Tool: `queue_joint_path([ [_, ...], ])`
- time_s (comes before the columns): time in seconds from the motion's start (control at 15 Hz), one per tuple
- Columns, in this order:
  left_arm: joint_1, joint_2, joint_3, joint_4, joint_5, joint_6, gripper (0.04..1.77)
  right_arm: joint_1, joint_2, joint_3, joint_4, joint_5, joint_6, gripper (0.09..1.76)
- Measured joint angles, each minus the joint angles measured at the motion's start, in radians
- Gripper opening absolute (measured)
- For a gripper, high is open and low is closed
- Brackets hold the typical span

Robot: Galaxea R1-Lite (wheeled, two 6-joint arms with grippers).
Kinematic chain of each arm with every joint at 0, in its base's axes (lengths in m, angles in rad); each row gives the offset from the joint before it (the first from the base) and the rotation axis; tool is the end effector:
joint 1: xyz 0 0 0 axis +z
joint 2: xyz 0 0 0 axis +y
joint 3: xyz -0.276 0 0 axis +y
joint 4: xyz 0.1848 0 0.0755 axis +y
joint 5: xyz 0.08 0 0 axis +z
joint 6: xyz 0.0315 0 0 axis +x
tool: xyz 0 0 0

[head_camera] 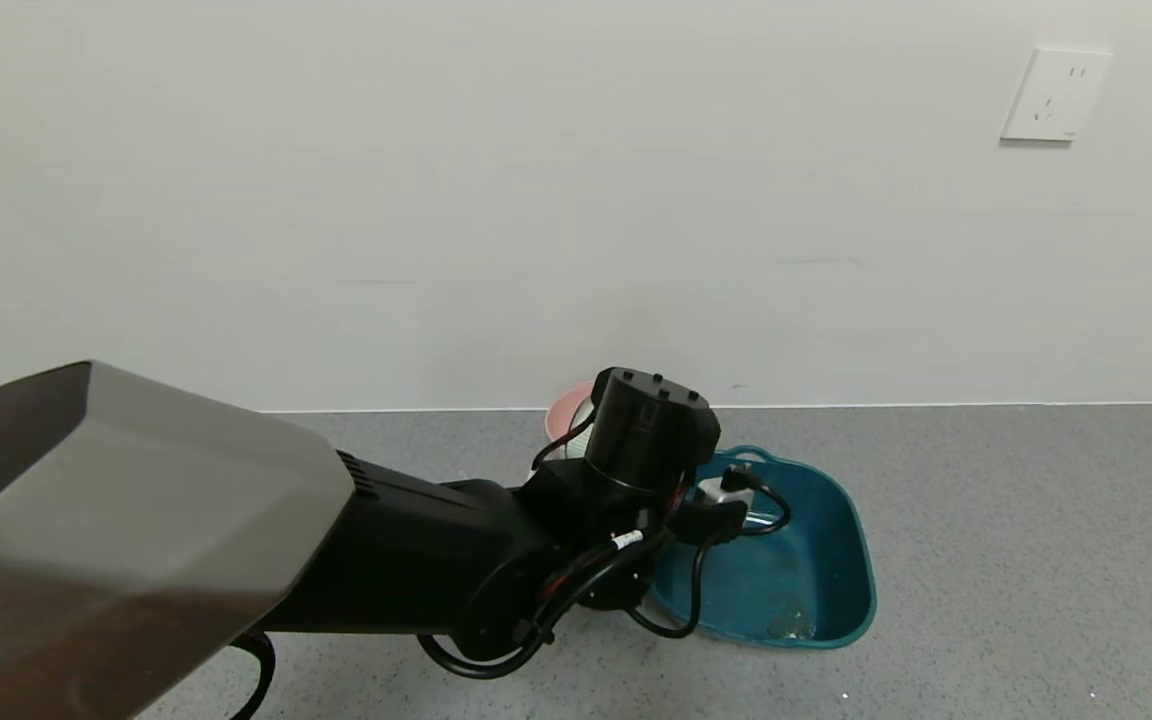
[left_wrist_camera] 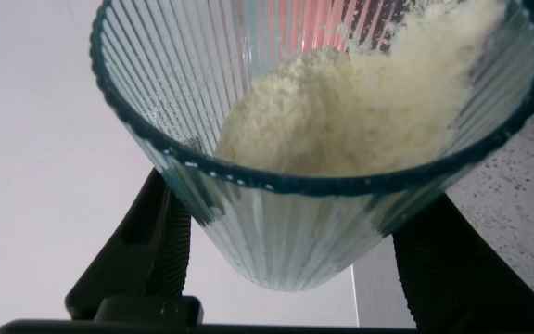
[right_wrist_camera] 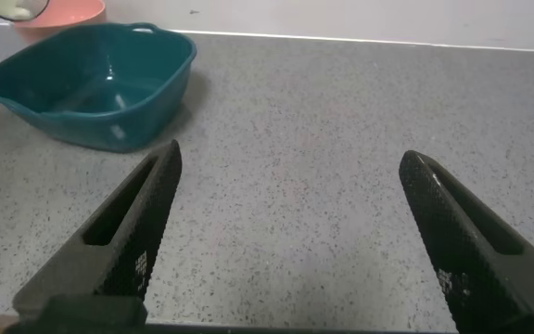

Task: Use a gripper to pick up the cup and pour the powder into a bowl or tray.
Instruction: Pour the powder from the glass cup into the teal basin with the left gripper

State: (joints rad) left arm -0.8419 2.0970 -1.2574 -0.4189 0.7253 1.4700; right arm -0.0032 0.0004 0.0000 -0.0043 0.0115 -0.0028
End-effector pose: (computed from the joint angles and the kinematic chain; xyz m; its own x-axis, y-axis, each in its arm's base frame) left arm 0.2905 -0.2940 0.1092 0.9498 -0.0677 -0.3056 0.2862 -0.2075 0.9354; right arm 0.0203 0.0003 0.0760 1.0000 0.0083 0.0039 -0.0083 1.0000 -0.0028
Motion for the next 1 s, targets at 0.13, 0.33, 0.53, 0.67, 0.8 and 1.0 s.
queue_joint_path([
  [0.13, -0.013, 0.004, -0.008, 0.003, 0.027, 0.02, 1.26, 0.0, 0.0, 0.0, 0.0, 0.0, 0.0, 1.71],
  [0.33, -0.027, 0.018, -0.018, 0.004, 0.04, 0.044, 1.26, 0.0, 0.0, 0.0, 0.0, 0.0, 0.0, 1.71],
  [0.53, -0.032, 0.029, -0.036, 0.004, 0.041, 0.081, 1.26, 0.0, 0.0, 0.0, 0.0, -0.001, 0.0, 1.71],
  [0.67, -0.044, 0.034, -0.043, 0.006, 0.054, 0.1, 1.26, 0.0, 0.0, 0.0, 0.0, 0.0, 0.0, 1.71],
  [0.8, -0.056, 0.038, -0.045, 0.007, 0.063, 0.119, 1.26, 0.0, 0.0, 0.0, 0.0, 0.0, 0.0, 1.71],
  [1.0, -0.07, 0.043, -0.047, 0.009, 0.074, 0.138, 1.26, 0.0, 0.0, 0.0, 0.0, 0.0, 0.0, 1.71],
])
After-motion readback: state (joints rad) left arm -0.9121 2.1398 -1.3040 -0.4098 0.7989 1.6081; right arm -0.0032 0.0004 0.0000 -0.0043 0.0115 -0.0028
